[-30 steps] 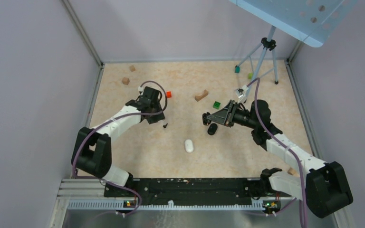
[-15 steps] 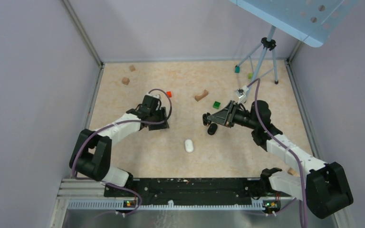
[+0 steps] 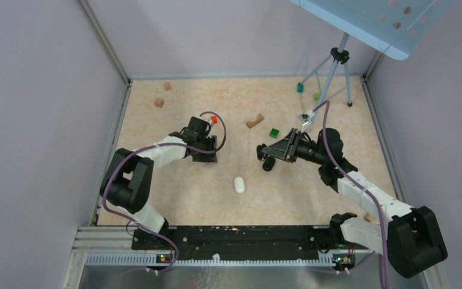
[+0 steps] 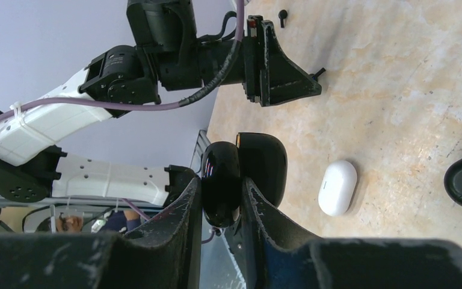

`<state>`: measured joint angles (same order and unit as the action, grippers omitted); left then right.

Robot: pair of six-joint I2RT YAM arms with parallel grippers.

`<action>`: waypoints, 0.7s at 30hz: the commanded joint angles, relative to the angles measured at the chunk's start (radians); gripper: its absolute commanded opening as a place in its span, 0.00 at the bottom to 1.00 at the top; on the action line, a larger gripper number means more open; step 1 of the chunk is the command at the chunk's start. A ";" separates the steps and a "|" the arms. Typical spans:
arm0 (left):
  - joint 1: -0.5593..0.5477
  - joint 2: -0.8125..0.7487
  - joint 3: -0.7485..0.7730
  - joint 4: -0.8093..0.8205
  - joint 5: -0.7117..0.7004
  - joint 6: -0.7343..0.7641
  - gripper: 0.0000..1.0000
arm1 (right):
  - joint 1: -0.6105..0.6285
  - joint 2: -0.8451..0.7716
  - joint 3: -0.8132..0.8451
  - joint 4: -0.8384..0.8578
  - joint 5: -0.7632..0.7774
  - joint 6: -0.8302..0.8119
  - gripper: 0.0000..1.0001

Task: Insert the wireless bluetooth earbuds into the charging case
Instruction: Adjust the right earbud at the center of the board.

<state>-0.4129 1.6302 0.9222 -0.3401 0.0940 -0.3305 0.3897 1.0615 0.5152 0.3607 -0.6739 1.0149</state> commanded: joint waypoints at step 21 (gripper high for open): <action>-0.081 -0.044 0.149 -0.013 0.254 -0.043 0.55 | -0.006 -0.031 -0.009 0.054 0.002 0.010 0.00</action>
<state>-0.4984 1.6012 0.9783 -0.3298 0.2665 -0.4480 0.3897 1.0595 0.5144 0.3599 -0.6735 1.0172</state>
